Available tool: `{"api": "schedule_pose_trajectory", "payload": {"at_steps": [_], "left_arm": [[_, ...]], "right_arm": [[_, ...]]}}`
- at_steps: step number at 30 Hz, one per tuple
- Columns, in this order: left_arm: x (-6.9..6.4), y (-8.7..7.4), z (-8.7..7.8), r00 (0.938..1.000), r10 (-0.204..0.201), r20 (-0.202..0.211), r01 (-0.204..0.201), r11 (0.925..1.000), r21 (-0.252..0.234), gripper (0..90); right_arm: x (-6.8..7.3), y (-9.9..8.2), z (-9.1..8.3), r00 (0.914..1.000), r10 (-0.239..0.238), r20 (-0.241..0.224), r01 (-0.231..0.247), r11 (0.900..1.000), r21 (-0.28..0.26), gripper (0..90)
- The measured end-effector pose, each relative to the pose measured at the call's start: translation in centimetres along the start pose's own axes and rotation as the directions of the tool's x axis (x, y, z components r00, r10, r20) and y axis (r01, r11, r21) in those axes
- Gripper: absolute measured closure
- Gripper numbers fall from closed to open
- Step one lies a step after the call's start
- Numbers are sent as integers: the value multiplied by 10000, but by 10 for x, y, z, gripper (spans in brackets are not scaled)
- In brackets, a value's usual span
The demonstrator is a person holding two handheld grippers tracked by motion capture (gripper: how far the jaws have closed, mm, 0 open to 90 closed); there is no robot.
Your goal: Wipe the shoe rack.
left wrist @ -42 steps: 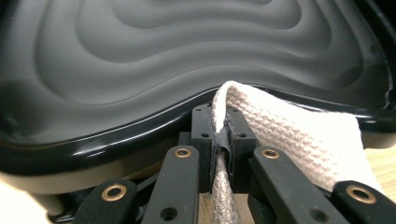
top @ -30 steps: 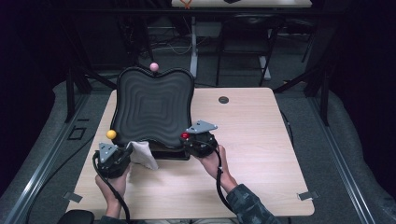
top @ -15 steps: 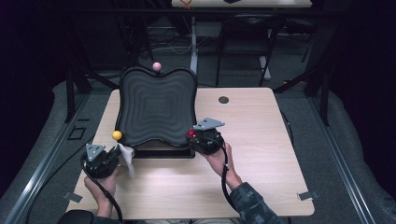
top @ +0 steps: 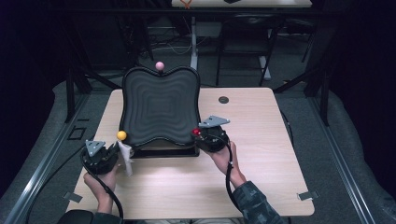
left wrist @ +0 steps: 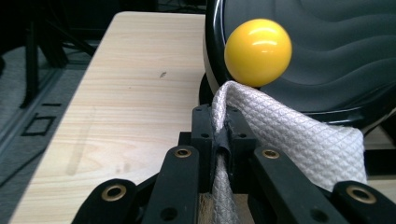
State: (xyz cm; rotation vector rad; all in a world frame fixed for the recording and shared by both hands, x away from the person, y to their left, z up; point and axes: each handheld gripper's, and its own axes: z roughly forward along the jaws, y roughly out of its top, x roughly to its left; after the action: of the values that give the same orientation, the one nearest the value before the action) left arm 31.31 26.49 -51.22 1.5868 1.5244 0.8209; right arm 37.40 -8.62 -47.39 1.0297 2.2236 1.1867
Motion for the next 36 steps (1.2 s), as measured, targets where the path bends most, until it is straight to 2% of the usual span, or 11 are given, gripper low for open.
{"api": "schedule_pose_trajectory", "payload": {"at_steps": [4,8,11,15,17,21,24,27,32,34,36], "left_arm": [[-5,7,-9,9996,271,-15,-271,9996,104,844],[-10,23,-16,9964,824,203,-833,9954,466,844],[-13,40,-22,9917,1205,438,-1238,9889,824,844],[-17,60,-24,9803,1861,665,-1934,9727,1280,844],[-15,68,-26,9774,1940,841,-2047,9679,1460,844],[-1,82,-31,9783,1721,1154,-1889,9697,1548,845],[11,88,-33,9750,1949,1068,-2122,9592,1869,846],[24,87,-31,9733,2014,1106,-2207,9531,2072,846],[39,72,-23,9656,2360,1094,-2574,9282,2688,846],[45,66,-22,9623,2446,1188,-2687,9226,2767,845],[50,60,-22,9594,2529,1246,-2781,9220,2695,844]], "right_arm": [[-1,0,0,10000,13,7,-13,10000,11,597],[-2,1,0,10000,8,-3,-8,10000,49,597],[-3,1,0,10000,4,-24,-4,10000,70,597],[-3,1,-1,10000,-39,37,39,9999,144,597],[-5,1,-1,9999,-45,94,43,9999,162,597],[-9,0,-2,10000,62,45,-62,9999,161,597],[-11,0,-2,9999,89,59,-90,9998,175,597],[-13,0,-3,9999,80,78,-82,9998,194,597],[-18,-1,-4,9999,109,117,-112,9997,230,596],[-20,-1,-5,9998,139,132,-142,9996,251,596],[-23,-2,-7,9998,184,109,-187,9995,270,595]]}}
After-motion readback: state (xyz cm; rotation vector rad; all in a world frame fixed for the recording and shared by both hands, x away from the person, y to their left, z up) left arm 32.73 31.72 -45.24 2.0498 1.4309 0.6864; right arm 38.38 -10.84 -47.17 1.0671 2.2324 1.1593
